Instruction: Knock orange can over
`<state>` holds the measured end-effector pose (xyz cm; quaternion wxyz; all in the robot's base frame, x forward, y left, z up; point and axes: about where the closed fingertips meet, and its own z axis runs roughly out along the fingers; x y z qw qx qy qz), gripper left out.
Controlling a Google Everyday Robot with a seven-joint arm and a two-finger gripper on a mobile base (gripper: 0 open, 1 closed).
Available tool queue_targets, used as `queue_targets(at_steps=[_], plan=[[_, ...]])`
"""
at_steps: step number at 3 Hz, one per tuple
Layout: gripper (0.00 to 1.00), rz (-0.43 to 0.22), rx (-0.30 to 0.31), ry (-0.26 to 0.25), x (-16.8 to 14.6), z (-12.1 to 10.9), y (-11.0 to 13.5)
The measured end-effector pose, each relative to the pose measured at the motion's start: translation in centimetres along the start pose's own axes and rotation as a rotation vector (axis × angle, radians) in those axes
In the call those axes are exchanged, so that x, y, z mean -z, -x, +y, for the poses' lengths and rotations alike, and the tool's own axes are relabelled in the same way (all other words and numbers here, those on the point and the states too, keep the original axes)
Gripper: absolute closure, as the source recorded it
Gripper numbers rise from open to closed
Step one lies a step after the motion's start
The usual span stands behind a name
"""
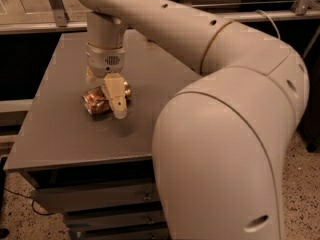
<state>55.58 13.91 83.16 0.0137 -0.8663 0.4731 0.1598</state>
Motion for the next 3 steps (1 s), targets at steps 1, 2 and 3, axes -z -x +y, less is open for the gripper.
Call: queue_targets(at_steps=[1, 2, 3], plan=[[0.00, -0.064, -0.097, -0.090, 2.0, 1.7, -1.6], [0.00, -0.135, -0.221, -0.244, 5.1, 3.6, -4.5], [0.00, -0.252, -0.352, -0.428, 8.4, 6.3, -8.0]])
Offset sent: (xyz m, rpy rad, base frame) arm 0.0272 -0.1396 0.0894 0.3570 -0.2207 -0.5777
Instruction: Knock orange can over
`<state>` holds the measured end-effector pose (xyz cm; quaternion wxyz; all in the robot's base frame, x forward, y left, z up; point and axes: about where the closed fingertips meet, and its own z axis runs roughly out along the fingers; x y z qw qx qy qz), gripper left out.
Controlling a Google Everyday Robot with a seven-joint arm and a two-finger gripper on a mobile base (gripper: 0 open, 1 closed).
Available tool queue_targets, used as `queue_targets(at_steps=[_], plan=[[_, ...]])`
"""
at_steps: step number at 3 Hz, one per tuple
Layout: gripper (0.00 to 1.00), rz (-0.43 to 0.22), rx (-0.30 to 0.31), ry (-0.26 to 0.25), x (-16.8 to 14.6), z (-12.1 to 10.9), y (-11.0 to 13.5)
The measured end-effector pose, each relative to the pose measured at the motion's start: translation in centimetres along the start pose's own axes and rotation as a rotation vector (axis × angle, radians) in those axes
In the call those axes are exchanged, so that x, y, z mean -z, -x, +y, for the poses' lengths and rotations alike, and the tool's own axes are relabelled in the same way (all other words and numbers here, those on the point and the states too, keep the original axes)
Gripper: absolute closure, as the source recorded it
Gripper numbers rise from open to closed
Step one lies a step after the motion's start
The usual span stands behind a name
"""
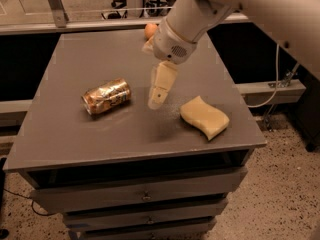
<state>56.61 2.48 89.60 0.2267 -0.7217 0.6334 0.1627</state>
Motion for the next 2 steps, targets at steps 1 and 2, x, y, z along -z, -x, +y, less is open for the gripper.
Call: queue_targets(at_steps=[1, 2], plan=[[0.00, -0.155, -0.111, -0.125, 2.7, 2.0, -1.8], [0.00, -0.222, -0.224, -0.204, 4.4, 1.9, -4.4]])
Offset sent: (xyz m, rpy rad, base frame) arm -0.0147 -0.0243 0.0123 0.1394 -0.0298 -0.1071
